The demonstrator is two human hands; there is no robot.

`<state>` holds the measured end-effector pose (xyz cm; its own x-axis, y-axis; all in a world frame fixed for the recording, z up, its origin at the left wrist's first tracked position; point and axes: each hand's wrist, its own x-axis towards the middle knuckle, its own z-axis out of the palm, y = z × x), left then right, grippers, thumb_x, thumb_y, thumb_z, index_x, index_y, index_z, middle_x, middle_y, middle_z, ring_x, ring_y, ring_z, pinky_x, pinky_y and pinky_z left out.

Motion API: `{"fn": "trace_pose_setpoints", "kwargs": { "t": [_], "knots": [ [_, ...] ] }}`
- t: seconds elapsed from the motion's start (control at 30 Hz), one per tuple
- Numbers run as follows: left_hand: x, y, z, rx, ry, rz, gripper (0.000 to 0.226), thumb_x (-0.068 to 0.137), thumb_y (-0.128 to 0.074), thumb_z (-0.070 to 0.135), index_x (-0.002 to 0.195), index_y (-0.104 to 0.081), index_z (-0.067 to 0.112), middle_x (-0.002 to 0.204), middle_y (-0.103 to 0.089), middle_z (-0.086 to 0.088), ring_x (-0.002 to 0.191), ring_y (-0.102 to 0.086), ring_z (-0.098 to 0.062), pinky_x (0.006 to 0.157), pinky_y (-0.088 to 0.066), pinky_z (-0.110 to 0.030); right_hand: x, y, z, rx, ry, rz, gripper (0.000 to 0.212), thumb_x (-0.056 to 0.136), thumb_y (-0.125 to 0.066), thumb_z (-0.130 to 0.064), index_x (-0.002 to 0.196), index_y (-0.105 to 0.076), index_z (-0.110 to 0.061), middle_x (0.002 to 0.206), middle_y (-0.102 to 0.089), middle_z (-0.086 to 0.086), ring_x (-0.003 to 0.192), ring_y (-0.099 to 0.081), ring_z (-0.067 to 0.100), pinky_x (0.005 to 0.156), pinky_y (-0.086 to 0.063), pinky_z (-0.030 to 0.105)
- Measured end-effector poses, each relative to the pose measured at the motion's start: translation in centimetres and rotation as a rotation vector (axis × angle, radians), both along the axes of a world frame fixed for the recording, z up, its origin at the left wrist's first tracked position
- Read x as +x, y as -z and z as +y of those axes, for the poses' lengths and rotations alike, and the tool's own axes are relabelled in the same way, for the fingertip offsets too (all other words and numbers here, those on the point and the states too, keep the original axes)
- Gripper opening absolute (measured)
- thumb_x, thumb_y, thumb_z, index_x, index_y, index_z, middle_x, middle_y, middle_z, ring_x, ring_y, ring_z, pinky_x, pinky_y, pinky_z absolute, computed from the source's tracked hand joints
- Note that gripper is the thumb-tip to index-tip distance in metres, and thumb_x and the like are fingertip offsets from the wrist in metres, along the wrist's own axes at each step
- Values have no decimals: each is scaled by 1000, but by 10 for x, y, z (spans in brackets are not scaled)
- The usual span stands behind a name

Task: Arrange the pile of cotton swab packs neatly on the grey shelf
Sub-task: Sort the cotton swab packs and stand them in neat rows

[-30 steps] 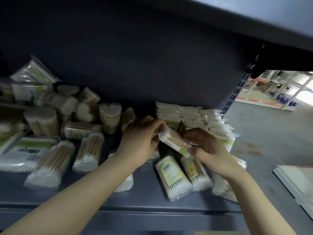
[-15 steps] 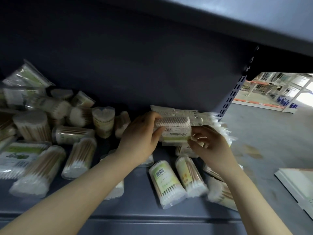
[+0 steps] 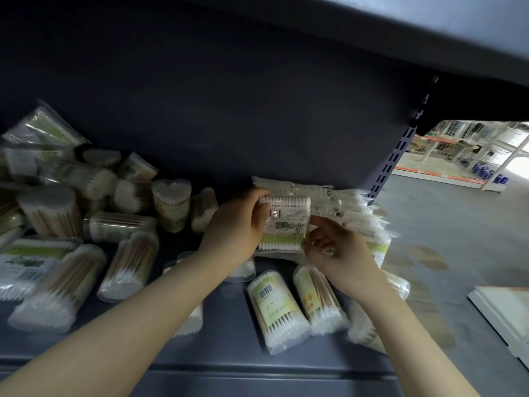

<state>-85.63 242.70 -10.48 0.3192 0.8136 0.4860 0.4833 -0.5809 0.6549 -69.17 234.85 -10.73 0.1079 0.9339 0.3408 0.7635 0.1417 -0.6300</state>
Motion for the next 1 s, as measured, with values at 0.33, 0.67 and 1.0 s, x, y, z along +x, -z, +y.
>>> {"fn": "trace_pose_setpoints", "kwargs": {
  "t": [0.33,0.67,1.0],
  "knots": [
    [3,1,3,-130,-26,-142,25,95,-48,22,118,-54,14,85,-45,19,83,-50,-3,69,-40,-13,-1,1,2,-44,-14,54,50,76,-67,-22,122,-49,-29,88,-64,-3,83,-61,13,76,-52,33],
    [-2,1,-1,-194,24,-90,39,84,-64,19,118,-47,18,83,-45,21,87,-56,-11,78,-46,-24,-4,-13,7,91,28,171,52,77,-56,2,99,-49,-45,69,-54,-9,61,-53,-1,60,-42,8],
    [-7,2,-7,-239,177,15,45,83,-65,18,120,-41,22,97,-55,16,84,-56,-2,71,-43,-11,-10,-20,18,180,57,233,20,83,-62,-6,79,-54,-24,77,-63,-13,70,-60,-2,65,-49,17]
  ]
}}
